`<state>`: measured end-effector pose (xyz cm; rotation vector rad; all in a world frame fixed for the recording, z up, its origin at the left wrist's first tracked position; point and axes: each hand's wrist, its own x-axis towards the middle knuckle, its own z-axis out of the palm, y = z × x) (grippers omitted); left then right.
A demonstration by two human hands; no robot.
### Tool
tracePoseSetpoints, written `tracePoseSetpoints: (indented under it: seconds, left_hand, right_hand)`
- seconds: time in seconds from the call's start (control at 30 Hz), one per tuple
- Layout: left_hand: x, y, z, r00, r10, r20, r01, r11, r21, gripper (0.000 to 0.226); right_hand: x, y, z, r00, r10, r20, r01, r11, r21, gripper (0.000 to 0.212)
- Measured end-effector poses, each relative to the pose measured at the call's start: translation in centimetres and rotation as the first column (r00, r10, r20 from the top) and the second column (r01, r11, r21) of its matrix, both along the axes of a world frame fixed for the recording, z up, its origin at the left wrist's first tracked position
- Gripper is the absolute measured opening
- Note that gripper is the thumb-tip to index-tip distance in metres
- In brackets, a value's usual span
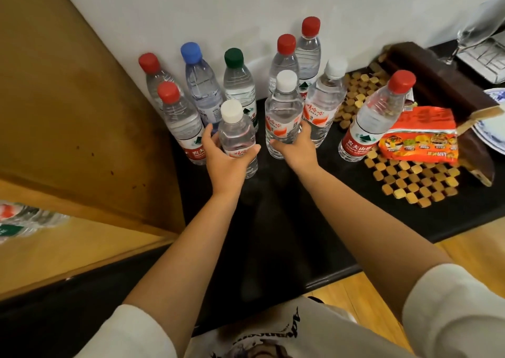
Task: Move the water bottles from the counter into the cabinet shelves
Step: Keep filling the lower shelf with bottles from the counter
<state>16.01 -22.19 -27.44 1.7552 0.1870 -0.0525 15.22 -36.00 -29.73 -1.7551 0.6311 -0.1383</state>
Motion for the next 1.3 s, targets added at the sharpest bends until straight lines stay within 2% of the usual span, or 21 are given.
tracePoseSetpoints:
  seconds: [0.27,0.37,0.47,0.63,0.73,0.9,1.3]
  left_hand:
    - [0.3,-0.6,0.0,0.995,-0.042,0.087,0.036,0.997,0.071,0.078]
    - [0.4,-0.5,0.1,0.995,-0.024,0.092,0.006,0.983,0.185,0.074]
    - [0.2,-0.1,-0.1,0.995,-0.026,0.101,-0.005,0.955,0.296,0.076]
    - [-0.7,1.5,-0.6,0.99,-0.107,0.096,0.065,0.93,0.362,0.08]
    - [-1.9,2.9,-0.7,0.98,-0.168,0.106,0.12,0.925,0.361,0.083]
    - [-5.0,5.8,-0.9,0.951,-0.286,0.115,0.224,0.898,0.378,0.082]
    - [-11.6,14.7,-0.8,0.87,-0.489,0.063,0.45,0.84,0.303,0.077]
  right_hand:
    - [1.2,-0.3,0.4,0.996,-0.004,-0.089,-0.009,0.989,-0.15,0.068]
    - [1.2,-1.2,0.7,0.988,0.078,-0.131,-0.107,0.968,-0.228,0.068]
    - [0.9,-2.2,1.0,0.968,0.188,-0.164,-0.224,0.945,-0.239,0.072]
    - [-1.0,-2.6,1.0,0.931,0.325,-0.168,-0.359,0.898,-0.255,0.072]
    - [-2.8,-2.4,0.8,0.896,0.415,-0.154,-0.441,0.869,-0.224,0.071]
    - [-6.2,-1.3,0.9,0.817,0.53,-0.226,-0.568,0.808,-0.156,0.078]
    - [-13.5,6.7,2.1,0.763,0.588,-0.268,-0.635,0.76,-0.141,0.076]
